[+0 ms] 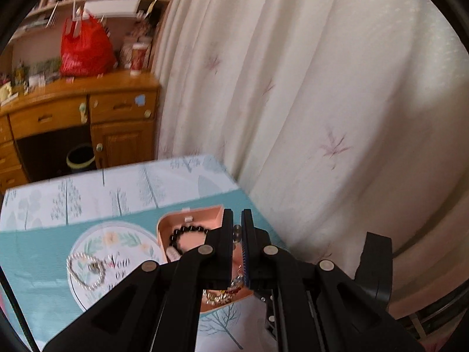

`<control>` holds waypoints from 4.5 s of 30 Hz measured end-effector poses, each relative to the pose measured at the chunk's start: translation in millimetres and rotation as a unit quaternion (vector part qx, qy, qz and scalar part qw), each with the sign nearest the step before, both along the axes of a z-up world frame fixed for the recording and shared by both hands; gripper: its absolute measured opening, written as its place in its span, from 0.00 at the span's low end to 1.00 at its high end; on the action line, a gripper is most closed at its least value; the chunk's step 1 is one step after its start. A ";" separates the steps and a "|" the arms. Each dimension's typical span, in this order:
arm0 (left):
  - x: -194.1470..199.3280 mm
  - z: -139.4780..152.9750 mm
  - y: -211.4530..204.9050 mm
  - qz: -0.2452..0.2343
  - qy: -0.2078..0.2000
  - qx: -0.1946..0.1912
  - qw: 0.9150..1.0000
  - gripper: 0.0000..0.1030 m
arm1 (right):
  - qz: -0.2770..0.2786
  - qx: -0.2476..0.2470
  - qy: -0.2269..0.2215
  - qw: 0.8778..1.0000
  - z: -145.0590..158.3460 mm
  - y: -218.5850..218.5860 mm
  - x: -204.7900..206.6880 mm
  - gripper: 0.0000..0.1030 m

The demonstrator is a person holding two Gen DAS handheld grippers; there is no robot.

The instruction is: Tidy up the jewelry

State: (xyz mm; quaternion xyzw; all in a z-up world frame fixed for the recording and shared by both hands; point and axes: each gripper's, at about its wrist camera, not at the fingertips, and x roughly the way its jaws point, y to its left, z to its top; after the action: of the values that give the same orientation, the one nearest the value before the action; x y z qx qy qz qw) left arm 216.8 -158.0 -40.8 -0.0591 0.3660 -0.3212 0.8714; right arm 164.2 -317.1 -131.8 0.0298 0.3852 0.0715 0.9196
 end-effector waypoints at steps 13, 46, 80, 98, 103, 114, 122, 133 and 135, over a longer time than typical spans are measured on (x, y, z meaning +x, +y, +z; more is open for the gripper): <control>5.9 -67.6 12.9 0.049 0.096 0.084 0.991 0.66 | -0.018 0.008 0.077 0.997 -45.1 -10.5 1.4 0.43; 67.7 -131.6 132.2 0.126 0.065 0.247 0.959 0.91 | 0.117 0.001 0.105 0.988 -71.3 137.2 -1.2 0.73; 85.9 -186.0 117.4 -0.018 0.014 0.207 0.978 0.13 | 0.171 -0.066 0.079 0.980 -96.7 185.8 10.6 0.19; 82.8 -153.4 125.0 0.100 0.048 0.141 0.984 0.05 | 0.069 0.055 0.030 0.996 -53.0 118.2 46.7 0.19; 80.0 -155.4 120.2 0.107 0.047 0.167 0.979 0.18 | 0.066 0.049 0.013 0.996 -37.1 97.9 41.0 0.19; 91.0 -177.3 119.5 0.149 0.081 0.154 0.973 0.31 | 0.068 0.032 -0.002 0.997 -22.6 57.8 33.8 0.19; 86.3 -186.0 105.5 0.165 0.083 0.186 0.965 0.17 | 0.076 0.036 -0.006 0.996 -18.7 39.8 24.8 0.19; 49.8 -130.7 78.2 0.191 0.024 0.144 0.971 0.17 | 0.063 0.040 -0.004 0.997 -21.0 15.1 18.1 0.19; 38.1 -118.5 66.1 0.183 0.011 0.132 0.974 0.17 | 0.057 0.038 0.000 0.998 -23.5 9.3 17.7 0.19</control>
State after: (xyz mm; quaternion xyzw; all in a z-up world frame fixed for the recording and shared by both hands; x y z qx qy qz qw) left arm 254.9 -91.9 -159.2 -0.0132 0.3978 -0.1047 0.9114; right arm 181.9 -307.8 -155.3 0.0422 0.3836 0.1387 0.9120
